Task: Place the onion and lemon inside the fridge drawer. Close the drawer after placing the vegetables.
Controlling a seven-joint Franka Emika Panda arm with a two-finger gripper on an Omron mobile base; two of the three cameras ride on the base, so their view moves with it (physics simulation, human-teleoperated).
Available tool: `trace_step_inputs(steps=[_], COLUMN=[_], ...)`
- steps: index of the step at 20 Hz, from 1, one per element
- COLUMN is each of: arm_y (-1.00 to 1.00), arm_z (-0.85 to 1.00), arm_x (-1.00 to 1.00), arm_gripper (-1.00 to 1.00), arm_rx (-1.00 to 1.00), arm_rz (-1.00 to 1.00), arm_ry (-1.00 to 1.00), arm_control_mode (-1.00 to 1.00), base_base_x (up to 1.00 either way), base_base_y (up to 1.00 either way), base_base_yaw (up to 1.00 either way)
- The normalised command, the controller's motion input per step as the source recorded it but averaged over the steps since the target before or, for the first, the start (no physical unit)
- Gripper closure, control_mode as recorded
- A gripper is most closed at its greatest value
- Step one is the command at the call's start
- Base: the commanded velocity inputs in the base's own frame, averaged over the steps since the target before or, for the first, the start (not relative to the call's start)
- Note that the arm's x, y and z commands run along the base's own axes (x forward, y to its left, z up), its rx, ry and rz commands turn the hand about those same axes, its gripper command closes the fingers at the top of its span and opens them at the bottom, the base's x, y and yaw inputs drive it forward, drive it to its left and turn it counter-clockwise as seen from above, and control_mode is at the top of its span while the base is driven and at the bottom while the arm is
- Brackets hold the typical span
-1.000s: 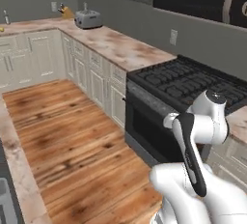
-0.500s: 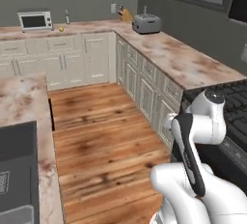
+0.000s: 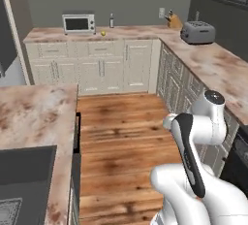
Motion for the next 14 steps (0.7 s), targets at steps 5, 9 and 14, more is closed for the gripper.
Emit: trace_step_inputs(steps=[5,9,14], arm_y=[0.00,0.00,0.00], arm_z=[0.00,0.00,0.00], arm_x=[0.00,0.00,0.00], arm_gripper=[-1.00,-1.00,-1.00], arm_rx=[0.00,0.00,0.00], arm_rz=[0.00,0.00,0.00], arm_ry=[0.00,0.00,0.00], arm_control_mode=[1.00,1.00,1.00], base_base_x=[1.00,1.00,1.00], base_base_y=[-0.19,-0.35,-0.58], base_base_yaw=[0.36,0.32,0.25])
